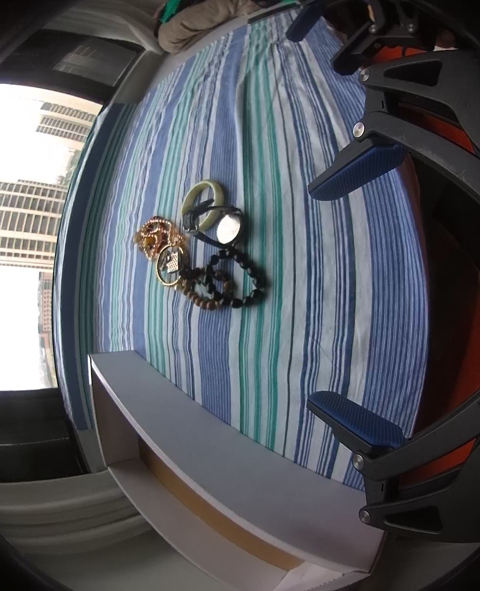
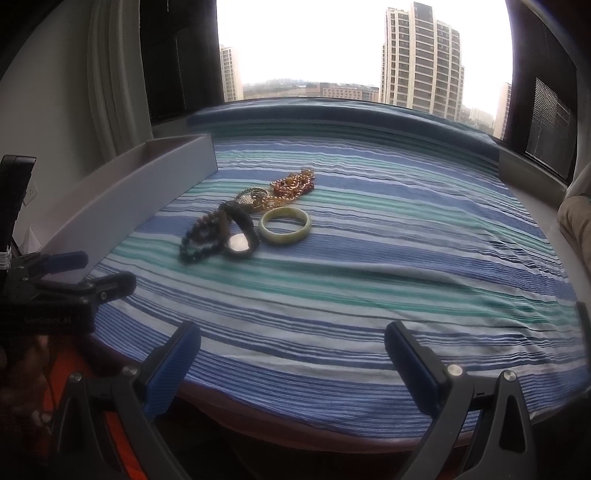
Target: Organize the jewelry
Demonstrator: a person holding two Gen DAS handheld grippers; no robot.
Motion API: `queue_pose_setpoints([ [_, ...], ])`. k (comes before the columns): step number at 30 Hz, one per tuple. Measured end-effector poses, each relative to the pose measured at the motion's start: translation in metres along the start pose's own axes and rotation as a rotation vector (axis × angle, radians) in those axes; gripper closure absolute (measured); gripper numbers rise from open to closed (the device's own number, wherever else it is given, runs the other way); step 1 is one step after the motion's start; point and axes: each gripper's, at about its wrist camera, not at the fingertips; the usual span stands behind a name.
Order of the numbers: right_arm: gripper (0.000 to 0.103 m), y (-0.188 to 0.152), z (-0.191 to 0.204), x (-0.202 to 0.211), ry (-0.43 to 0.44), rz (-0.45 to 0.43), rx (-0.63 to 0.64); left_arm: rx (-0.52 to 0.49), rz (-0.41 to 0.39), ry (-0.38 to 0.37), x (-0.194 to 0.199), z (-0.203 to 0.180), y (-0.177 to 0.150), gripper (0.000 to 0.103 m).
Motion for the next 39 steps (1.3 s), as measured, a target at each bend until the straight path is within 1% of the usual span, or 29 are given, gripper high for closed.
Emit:
queue_pose_setpoints([
  [3, 0.002, 0.0, 0.002, -0.001, 0.005, 0.0, 0.005, 0.05, 0.015, -0.003, -0.009, 0.015, 0.011, 0.001],
  [6, 0.002, -0.002, 0.003, 0.001, 0.006, -0.003, 0.012, 0.067, 0.019, -0.009, -0.01, 0.018, 0.015, 0.001],
  [9, 0.002, -0.002, 0.001, 0.001, 0.001, 0.001, 0.011, 0.036, 0.017, -0.019, -0.008, 0.011, 0.011, 0.001],
  [13, 0.002, 0.006, -0.005, -0.002, -0.01, -0.005, 0.023, -0.009, 0.015, -0.012, -0.01, 0.001, 0.01, 0.001],
  [15, 0.002, 0.012, -0.008, -0.003, -0.01, -0.003, 0.045, -0.01, 0.016, -0.008, -0.012, 0.003, 0.013, 0.001],
  [18, 0.002, 0.02, -0.013, -0.001, -0.015, -0.024, 0.073, -0.01, 0.004, -0.012, -0.018, 0.01, 0.025, 0.001],
  [21, 0.002, 0.023, -0.022, 0.0, -0.017, -0.036, 0.051, 0.001, -0.004, 0.009, -0.038, 0.02, 0.04, 0.001],
  [25, 0.002, 0.019, -0.027, -0.006, 0.007, -0.014, 0.005, -0.015, 0.051, 0.001, -0.085, 0.023, 0.056, 0.001],
  [27, 0.002, 0.015, -0.025, -0.007, 0.026, 0.002, -0.002, -0.037, 0.079, 0.018, -0.106, 0.019, 0.06, 0.009],
  [28, 0.002, 0.012, -0.024, -0.007, 0.029, 0.007, 0.0, -0.044, 0.09, 0.019, -0.115, 0.018, 0.062, 0.021],
  [29, 0.002, 0.01, -0.023, -0.006, 0.029, 0.01, 0.003, -0.048, 0.098, 0.013, -0.122, 0.016, 0.063, 0.029],
  [30, 0.002, 0.008, -0.022, -0.005, 0.027, 0.012, 0.006, -0.051, 0.102, 0.0, -0.127, 0.014, 0.064, 0.032],
  [31, 0.002, 0.007, -0.022, -0.005, 0.024, 0.015, 0.008, -0.055, 0.107, -0.008, -0.131, 0.013, 0.064, 0.038],
  [32, 0.002, 0.006, -0.022, -0.005, 0.022, 0.02, 0.01, -0.062, 0.111, -0.008, -0.134, 0.01, 0.064, 0.053],
  [33, 0.002, 0.006, -0.023, -0.005, 0.019, 0.025, 0.011, -0.075, 0.109, -0.007, -0.134, 0.008, 0.062, 0.063],
  [34, 0.002, 0.007, -0.024, -0.005, 0.017, 0.028, 0.013, -0.091, 0.098, -0.013, -0.131, 0.006, 0.06, 0.086],
  [35, 0.002, 0.01, -0.025, -0.005, 0.013, 0.025, 0.017, -0.096, 0.109, -0.043, -0.128, 0.006, 0.058, 0.093],
  [36, 0.002, 0.014, -0.026, -0.004, 0.009, 0.017, 0.025, -0.081, 0.111, -0.066, -0.124, 0.008, 0.056, 0.093],
  [39, 0.002, 0.032, -0.028, 0.002, 0.008, -0.021, 0.065, -0.033, 0.083, -0.115, -0.101, 0.02, 0.048, 0.094],
])
Point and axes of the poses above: each gripper's, at about its wrist camera, not at the fingertips, and x roughly against the way its jaws point, z to its left, y to its top, and after that the axes turned 2 degrees about z, right-handed
